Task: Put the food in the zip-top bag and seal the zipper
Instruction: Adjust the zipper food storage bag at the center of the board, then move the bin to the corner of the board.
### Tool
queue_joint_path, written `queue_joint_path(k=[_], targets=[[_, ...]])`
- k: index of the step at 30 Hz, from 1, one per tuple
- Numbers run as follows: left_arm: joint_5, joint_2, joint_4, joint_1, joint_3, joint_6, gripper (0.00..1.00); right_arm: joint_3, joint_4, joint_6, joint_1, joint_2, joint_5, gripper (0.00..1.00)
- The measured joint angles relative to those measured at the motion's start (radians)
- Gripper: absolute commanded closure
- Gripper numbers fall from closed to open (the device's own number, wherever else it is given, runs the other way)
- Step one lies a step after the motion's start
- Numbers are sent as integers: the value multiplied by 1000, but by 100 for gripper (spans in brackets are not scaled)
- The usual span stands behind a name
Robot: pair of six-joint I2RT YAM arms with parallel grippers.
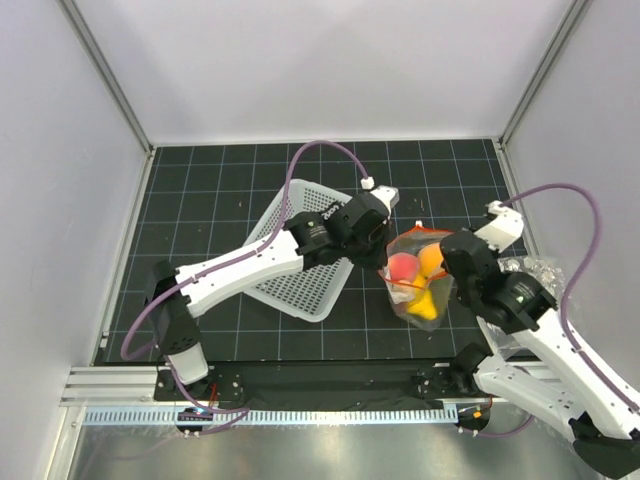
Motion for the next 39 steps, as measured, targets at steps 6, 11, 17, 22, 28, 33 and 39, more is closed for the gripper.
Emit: queue_joint_path(k=[6, 11, 17, 22, 28, 33, 39], targets=[[-19, 77, -26, -7, 86, 27, 100, 49, -33, -95, 2, 88, -98, 99], [-55, 105, 3, -13, 48, 30, 100, 95, 15, -163, 2, 56, -145, 99], [-78, 7, 36, 2, -65, 30, 100, 56, 56, -177, 2, 61, -190, 99], [-79, -117, 40, 104, -199, 34, 100, 12, 172, -159, 5, 85, -386, 99], [-126, -398, -1, 420, -379, 29, 100, 54, 365, -145, 64, 336, -562, 99], [-88, -526, 34, 435, -382, 53, 100, 54, 396, -148, 83, 329, -593, 99], [40, -402, 128, 428, -404, 80, 100, 22, 419, -186, 108, 251, -593, 93]])
